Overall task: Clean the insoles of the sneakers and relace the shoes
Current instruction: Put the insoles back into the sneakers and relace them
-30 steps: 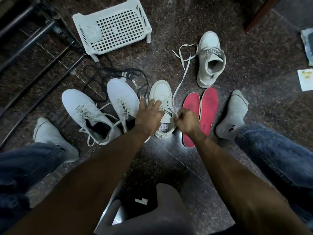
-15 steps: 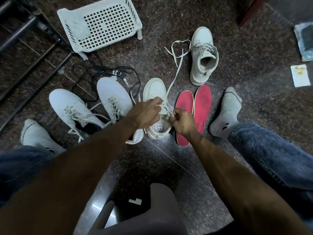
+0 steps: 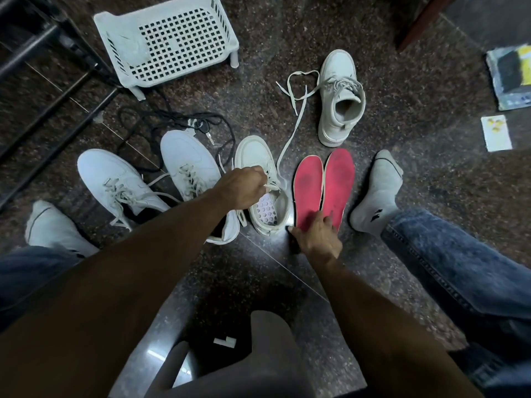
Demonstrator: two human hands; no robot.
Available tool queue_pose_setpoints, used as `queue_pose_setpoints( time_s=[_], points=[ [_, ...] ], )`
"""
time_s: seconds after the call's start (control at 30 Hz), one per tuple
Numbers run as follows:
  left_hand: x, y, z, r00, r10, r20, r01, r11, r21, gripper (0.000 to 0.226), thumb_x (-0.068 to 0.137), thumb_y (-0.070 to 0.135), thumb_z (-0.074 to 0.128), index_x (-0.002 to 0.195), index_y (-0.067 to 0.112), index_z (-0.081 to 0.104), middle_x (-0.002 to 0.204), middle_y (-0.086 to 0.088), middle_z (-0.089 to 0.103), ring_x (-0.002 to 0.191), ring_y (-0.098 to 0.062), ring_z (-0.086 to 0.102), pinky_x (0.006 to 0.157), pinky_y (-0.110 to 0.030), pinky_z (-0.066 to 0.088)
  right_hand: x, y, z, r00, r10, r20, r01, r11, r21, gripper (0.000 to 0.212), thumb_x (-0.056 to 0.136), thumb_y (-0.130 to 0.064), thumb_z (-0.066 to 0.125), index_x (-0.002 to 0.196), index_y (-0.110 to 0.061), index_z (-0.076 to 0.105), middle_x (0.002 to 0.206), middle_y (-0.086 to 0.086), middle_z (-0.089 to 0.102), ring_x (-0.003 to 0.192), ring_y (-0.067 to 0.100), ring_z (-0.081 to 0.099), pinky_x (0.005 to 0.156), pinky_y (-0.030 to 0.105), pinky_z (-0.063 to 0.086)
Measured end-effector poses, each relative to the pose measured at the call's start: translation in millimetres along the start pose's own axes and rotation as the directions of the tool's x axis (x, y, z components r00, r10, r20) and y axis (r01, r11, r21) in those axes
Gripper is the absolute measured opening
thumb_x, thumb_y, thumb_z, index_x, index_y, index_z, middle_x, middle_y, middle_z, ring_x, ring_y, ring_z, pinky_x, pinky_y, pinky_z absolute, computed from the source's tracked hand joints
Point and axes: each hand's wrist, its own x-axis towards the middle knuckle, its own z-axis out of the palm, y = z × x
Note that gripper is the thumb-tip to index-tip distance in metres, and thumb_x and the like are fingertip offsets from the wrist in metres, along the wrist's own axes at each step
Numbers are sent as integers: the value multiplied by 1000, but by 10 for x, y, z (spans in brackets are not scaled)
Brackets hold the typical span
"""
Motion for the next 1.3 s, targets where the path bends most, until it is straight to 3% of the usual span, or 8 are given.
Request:
queue_pose_setpoints(
  time_s=[0.23,0.47,0.57,0.73,0.87,1.0,1.13,1.3],
  points=[
    [-6,-15,34,1000,-25,-13,24,998,-59,27,97,29,49,99,7,64,111,-4,56,94,-30,58,79,-36,45,137,-90,84,993,14,-114,-3,995,96,64,74,-40,64,119,-10,29,119,12,51,107,36,56,84,45,48],
    [-19,-2,50,998,-55,-18,53,993,-107,22,96,28,53,93,10,64,107,-2,56,93,-29,59,84,-41,48,346,-100,-83,999,31,38,-46,857,514,48,46,-39,67,83,-8,63,66,7,65,56,24,61,56,36,54],
    [-25,15,70,996,-88,-24,85,989,-121,22,96,28,52,99,10,65,110,-1,56,96,-30,59,86,-41,48,384,-96,-126,998,39,54,-62,829,555,53,46,-37,69,89,-6,68,76,8,70,68,25,66,61,32,53],
    [-21,23,93,991,-127,-37,121,983,-137,22,95,29,52,102,12,64,115,-1,58,99,-29,59,86,-39,48,133,-108,-424,997,23,-75,30,773,633,47,59,-47,64,91,-18,48,89,14,65,80,32,63,75,44,52],
    [0,37,103,979,-199,-30,193,970,-145,17,93,36,54,93,18,55,110,-5,63,97,-30,61,83,-39,50,-27,42,-831,972,-157,-175,218,880,422,43,68,-43,64,102,-20,49,96,5,63,86,27,59,80,39,49],
    [2,123,94,962,-270,-40,263,956,-133,28,94,34,56,110,12,57,118,-11,63,107,-35,60,86,-39,49,-91,188,-1220,946,-305,-113,323,922,214,49,69,-29,75,105,-23,42,107,2,51,94,24,54,84,39,47],
    [-48,168,76,949,-312,-48,303,943,-136,30,93,30,56,115,10,58,118,-14,63,107,-37,60,84,-39,47,-231,236,-1354,935,-345,81,333,934,132,57,71,-24,78,112,-17,38,89,-1,54,86,27,57,76,36,47],
    [-136,149,61,943,-329,-57,310,926,-217,23,91,24,54,106,11,65,115,-13,66,105,-36,62,85,-38,51,-521,283,-1395,840,-438,319,483,872,-74,89,68,-46,63,145,-44,17,122,3,62,109,27,60,97,41,45]
  ],
)
